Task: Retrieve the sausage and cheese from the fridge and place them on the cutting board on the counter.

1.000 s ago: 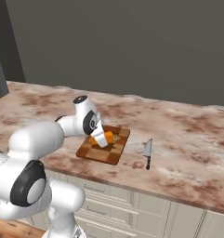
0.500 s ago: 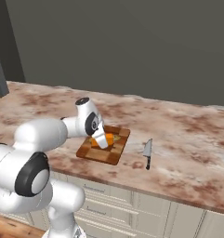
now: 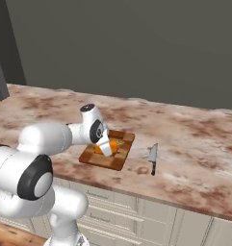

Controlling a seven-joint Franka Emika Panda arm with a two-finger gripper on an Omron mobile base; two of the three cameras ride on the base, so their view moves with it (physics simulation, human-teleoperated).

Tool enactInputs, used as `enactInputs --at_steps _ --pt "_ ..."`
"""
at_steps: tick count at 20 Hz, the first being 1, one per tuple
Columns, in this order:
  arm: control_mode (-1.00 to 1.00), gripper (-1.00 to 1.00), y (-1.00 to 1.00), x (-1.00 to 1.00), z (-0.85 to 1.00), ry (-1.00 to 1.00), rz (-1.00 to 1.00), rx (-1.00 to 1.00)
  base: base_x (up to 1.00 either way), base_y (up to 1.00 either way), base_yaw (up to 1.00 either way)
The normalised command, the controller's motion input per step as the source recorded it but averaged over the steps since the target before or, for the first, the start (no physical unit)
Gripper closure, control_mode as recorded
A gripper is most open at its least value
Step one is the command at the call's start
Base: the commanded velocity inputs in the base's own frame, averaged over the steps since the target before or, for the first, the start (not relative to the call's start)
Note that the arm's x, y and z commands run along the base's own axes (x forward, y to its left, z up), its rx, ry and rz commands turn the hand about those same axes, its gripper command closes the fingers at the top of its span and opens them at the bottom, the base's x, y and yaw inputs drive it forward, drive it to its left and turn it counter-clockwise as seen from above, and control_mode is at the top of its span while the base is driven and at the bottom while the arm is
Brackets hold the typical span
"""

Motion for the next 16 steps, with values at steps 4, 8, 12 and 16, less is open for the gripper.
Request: enactInputs --at_steps 4,8,12,16 --pt "-1.0 1.0 0.0 0.07 -0.14 0.0 0.0 0.01 0.0 0.0 0.0" --pt "-1.0 1.0 -0.03 0.12 0.0 0.0 0.0 0.02 0.0 0.0 0.0" --pt "-1.0 1.0 -0.03 0.03 -0.09 0.0 0.0 0.02 0.0 0.0 0.0" --pt "-1.0 1.0 -0.03 0.0 -0.12 0.0 0.0 0.01 0.0 0.0 0.0"
